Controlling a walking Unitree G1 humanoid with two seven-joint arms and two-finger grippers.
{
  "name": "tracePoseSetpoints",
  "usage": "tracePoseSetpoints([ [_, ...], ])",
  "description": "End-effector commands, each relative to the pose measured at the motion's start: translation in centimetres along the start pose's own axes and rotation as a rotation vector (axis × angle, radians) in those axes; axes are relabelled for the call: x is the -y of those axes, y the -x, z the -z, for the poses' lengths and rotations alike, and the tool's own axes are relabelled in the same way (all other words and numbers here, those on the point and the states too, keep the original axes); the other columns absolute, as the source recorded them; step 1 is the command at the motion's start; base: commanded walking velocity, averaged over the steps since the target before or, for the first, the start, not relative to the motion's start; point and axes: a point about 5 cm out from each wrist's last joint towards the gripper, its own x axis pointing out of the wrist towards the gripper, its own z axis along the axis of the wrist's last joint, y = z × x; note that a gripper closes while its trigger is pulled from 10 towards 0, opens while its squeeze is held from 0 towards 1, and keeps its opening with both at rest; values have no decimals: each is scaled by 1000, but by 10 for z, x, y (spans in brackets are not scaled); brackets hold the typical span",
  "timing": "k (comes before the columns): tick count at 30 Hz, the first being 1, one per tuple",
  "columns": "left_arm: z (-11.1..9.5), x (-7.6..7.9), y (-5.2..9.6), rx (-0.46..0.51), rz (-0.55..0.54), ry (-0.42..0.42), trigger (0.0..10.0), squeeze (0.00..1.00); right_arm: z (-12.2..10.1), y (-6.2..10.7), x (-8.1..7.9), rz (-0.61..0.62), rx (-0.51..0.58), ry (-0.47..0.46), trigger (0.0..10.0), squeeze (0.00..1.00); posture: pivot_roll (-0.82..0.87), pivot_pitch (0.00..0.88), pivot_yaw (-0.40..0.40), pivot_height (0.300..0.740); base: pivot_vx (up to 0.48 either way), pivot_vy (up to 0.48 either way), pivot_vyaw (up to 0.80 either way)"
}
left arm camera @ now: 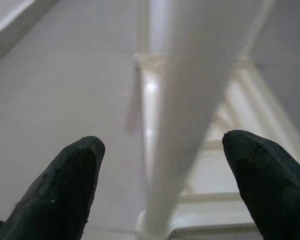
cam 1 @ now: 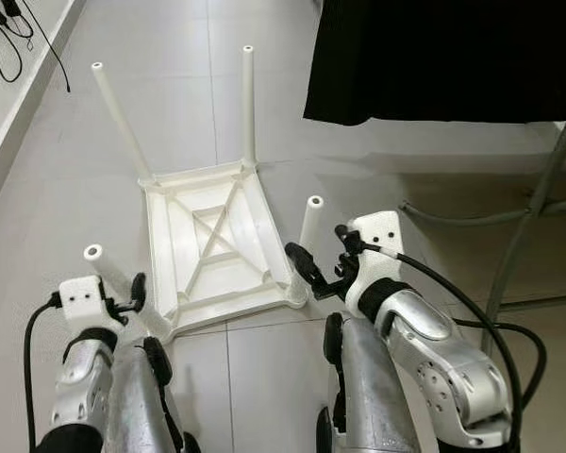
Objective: Building children table
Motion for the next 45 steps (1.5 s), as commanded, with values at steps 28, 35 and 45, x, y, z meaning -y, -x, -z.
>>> tracePoseSetpoints([
  [28, -44, 59, 58, 196, 266, -291, 10000, 0, 35, 2, 2, -108, -39, -119, 10000, 0, 4, 28, -25, 450, 0, 0, 0],
  [35, -46, 84, 74, 190, 386, -347, 10000, 0, 41, 10, 2, -88, -28, -104, 10000, 0, -1, 24, -18, 465, 0, 0, 0],
  [45, -46, 89, 75, 160, 383, -355, 10000, 0, 41, 14, 1, -149, -11, -21, 10000, 0, -6, 21, -19, 465, 0, 0, 480],
])
